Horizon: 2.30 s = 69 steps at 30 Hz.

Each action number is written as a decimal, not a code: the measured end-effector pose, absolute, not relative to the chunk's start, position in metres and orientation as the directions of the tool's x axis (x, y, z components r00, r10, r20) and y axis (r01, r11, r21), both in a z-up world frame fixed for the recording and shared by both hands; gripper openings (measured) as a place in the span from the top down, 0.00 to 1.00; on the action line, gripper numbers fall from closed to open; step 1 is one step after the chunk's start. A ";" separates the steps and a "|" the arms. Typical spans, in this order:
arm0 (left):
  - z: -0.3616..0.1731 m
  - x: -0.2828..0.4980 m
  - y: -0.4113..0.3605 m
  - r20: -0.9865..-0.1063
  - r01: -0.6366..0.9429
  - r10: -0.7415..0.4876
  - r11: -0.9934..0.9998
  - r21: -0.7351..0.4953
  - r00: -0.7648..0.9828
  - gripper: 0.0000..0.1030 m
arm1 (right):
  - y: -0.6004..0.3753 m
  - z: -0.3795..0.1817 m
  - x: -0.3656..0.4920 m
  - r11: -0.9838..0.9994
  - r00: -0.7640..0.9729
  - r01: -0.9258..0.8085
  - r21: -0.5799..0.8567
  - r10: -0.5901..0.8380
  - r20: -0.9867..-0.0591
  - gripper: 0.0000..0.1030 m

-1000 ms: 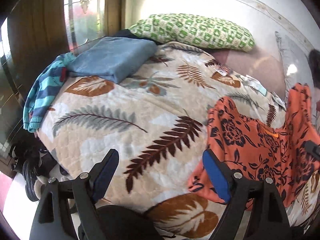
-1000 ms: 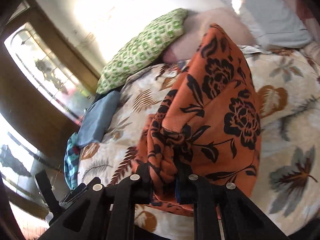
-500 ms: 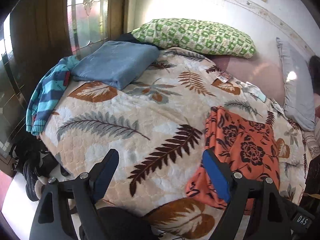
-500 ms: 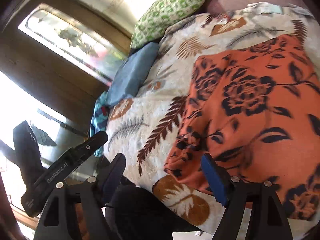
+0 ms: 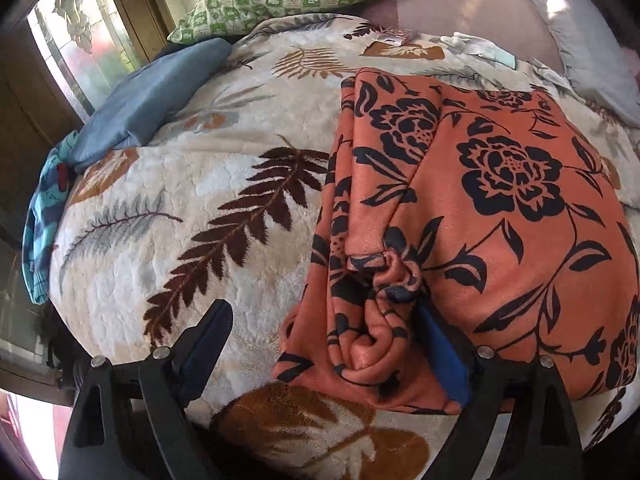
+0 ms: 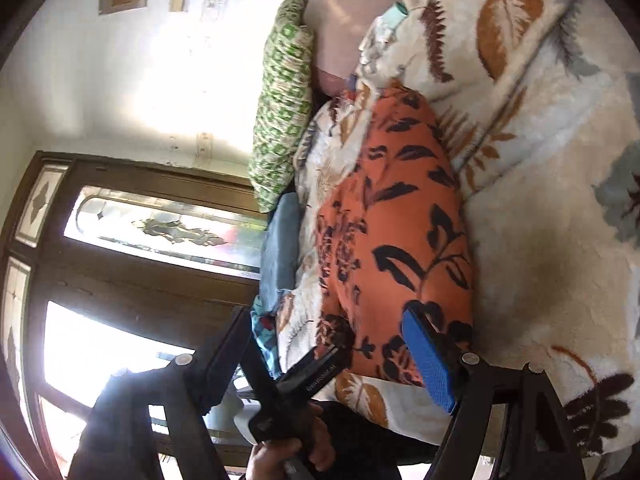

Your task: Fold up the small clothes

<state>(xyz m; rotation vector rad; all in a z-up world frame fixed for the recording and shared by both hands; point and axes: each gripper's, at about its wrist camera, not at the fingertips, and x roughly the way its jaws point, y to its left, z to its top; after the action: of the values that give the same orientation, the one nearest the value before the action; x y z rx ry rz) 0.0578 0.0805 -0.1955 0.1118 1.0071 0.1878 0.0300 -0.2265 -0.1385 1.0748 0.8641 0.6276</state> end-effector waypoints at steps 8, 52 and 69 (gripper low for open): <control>-0.137 0.043 0.063 -0.738 -0.090 0.209 0.976 0.199 0.641 0.12 | -0.197 -0.191 0.073 0.371 0.342 0.125 0.920 0.855 -0.391 0.19; -0.199 0.090 0.039 -0.840 0.005 0.075 0.996 0.092 0.537 0.00 | -0.207 -0.202 0.103 0.584 0.286 0.104 0.805 0.757 -0.587 0.53; -0.196 0.093 0.027 -0.796 0.031 0.176 0.971 0.237 0.579 0.00 | -0.224 -0.150 0.125 0.693 0.388 0.104 0.713 0.632 -0.671 0.21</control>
<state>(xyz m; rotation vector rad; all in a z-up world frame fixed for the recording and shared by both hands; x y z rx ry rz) 0.0929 0.0267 -0.1955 0.2362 0.9515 0.0852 0.1252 -0.2240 -0.1501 0.7643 1.1448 0.3806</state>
